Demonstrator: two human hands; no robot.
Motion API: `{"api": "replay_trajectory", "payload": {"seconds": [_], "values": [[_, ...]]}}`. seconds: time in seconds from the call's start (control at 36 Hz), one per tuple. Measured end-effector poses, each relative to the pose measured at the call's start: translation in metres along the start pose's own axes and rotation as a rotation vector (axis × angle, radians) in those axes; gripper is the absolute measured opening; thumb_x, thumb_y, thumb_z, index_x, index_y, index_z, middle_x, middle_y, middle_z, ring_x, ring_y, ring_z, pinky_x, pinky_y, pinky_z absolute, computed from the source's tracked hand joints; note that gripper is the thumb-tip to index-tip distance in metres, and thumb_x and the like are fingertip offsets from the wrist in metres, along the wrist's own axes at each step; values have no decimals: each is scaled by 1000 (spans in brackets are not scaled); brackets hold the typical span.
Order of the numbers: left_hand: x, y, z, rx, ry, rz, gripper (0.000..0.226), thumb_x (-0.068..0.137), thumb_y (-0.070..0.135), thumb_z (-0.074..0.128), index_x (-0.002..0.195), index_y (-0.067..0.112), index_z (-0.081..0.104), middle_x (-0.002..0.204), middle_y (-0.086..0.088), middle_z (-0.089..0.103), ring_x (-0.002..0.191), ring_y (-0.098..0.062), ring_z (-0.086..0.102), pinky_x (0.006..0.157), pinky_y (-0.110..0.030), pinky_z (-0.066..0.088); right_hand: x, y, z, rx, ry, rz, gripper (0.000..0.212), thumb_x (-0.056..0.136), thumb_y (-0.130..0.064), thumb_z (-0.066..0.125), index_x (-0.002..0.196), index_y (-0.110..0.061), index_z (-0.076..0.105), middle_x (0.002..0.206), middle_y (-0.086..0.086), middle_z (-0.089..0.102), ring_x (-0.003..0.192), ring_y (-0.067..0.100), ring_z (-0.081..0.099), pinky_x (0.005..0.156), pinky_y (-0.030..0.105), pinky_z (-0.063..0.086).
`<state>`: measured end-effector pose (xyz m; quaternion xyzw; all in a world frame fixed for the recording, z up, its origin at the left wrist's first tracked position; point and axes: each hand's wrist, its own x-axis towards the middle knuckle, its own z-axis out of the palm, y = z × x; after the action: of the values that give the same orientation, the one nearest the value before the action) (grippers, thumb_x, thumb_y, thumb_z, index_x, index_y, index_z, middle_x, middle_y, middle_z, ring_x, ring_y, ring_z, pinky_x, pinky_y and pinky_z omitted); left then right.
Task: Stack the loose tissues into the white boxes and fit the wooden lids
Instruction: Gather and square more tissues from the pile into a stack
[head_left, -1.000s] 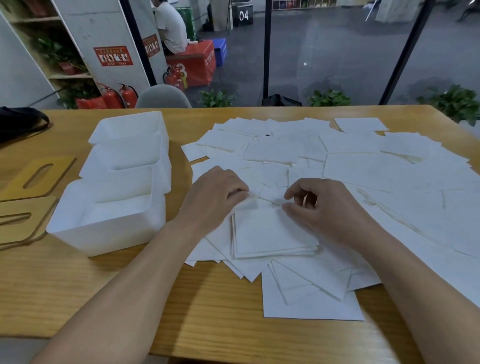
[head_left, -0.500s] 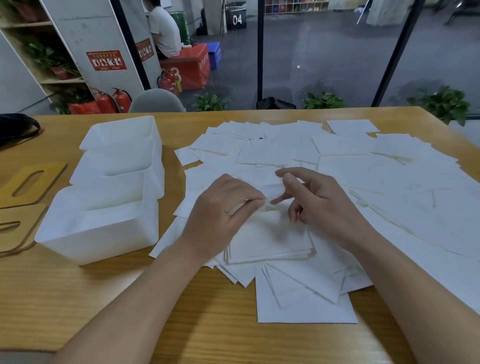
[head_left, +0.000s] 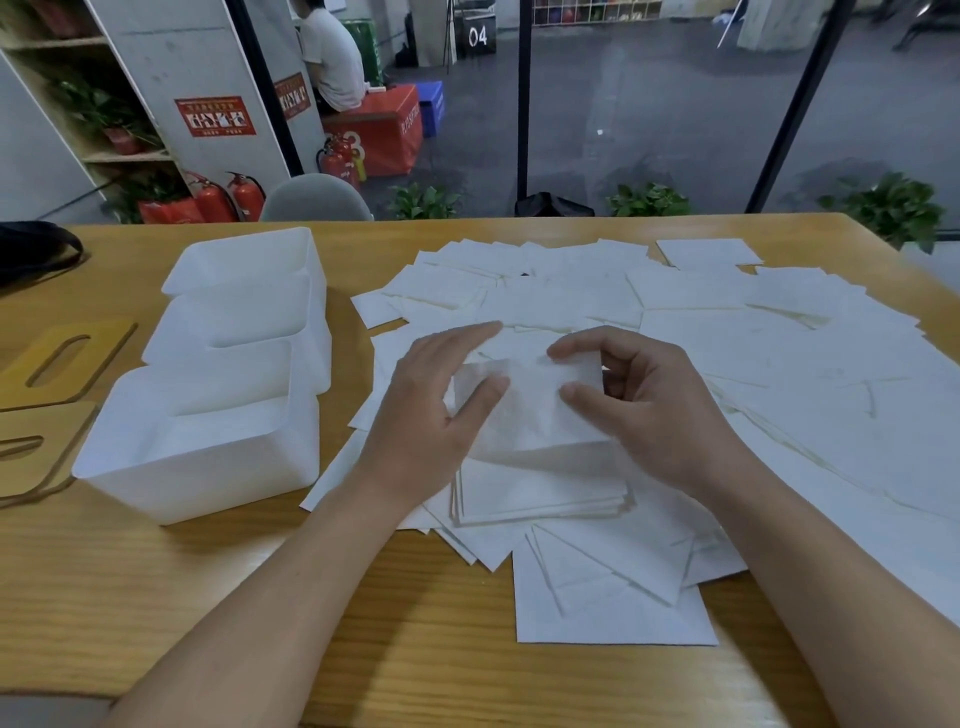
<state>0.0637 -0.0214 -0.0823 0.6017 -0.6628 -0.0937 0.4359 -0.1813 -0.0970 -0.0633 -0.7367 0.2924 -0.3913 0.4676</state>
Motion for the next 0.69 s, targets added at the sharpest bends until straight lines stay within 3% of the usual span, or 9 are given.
{"api": "replay_trajectory", "payload": {"seconds": [0.08, 0.14, 0.19, 0.22, 0.28, 0.36, 0.5, 0.69], "values": [[2, -5, -4, -166, -41, -92, 43, 111, 45, 64, 153, 40, 58, 135, 21, 70, 134, -4, 60, 105, -19, 48, 0, -2, -2, 66, -17, -87, 32, 99, 1, 75, 123, -21, 77, 95, -12, 76, 65, 6, 59, 61, 19, 47], [3, -6, -6, -260, -26, -113, 31, 110, 42, 67, 140, 40, 69, 111, 14, 75, 100, -8, 70, 82, -20, 53, 1, -1, -2, 61, -5, -69, 32, 100, -1, 75, 122, -23, 78, 99, -4, 77, 64, 11, 58, 60, 22, 47], [2, -6, -7, -289, -2, -111, 20, 108, 39, 70, 127, 41, 76, 97, 11, 75, 69, -14, 58, 63, -22, 47, 2, 1, -3, 39, 25, -19, 26, 101, -7, 76, 118, -27, 80, 101, -3, 78, 66, 15, 59, 59, 23, 47], [3, -5, -7, -313, 2, -112, 18, 107, 37, 72, 124, 39, 78, 93, 9, 74, 63, -18, 51, 59, -22, 43, 2, 3, -4, 12, 43, 12, 22, 101, -12, 76, 116, -28, 81, 94, -8, 77, 63, 16, 57, 57, 23, 45], [3, -3, -9, -386, 1, -122, 16, 106, 31, 75, 121, 36, 80, 84, -1, 69, 61, -19, 43, 57, -21, 39, 3, 6, -7, -65, 71, 70, 16, 102, -19, 76, 113, -30, 81, 76, -16, 66, 56, 15, 48, 54, 22, 40], [5, -1, -13, -448, -25, -154, 16, 105, 29, 76, 120, 33, 81, 81, -19, 58, 63, -33, 38, 57, -21, 39, 3, 6, -13, -128, 23, 142, 13, 100, -24, 79, 109, -32, 82, 72, -10, 50, 54, 14, 47, 52, 20, 42], [2, -12, -18, -423, -160, -232, 20, 105, 30, 75, 124, 37, 76, 59, 6, 45, 52, -12, 36, 55, -15, 39, 3, 2, -18, -96, -101, 253, 12, 97, -20, 81, 105, -30, 82, 68, -1, 44, 50, 19, 51, 51, 27, 46], [0, -17, -20, -199, -305, -214, 27, 101, 33, 77, 124, 45, 71, 63, 9, 61, 56, -7, 48, 63, -14, 44, 2, 2, -19, -320, -163, 266, 21, 91, -23, 81, 105, -38, 76, 61, -9, 55, 52, 10, 51, 51, 16, 40]]}}
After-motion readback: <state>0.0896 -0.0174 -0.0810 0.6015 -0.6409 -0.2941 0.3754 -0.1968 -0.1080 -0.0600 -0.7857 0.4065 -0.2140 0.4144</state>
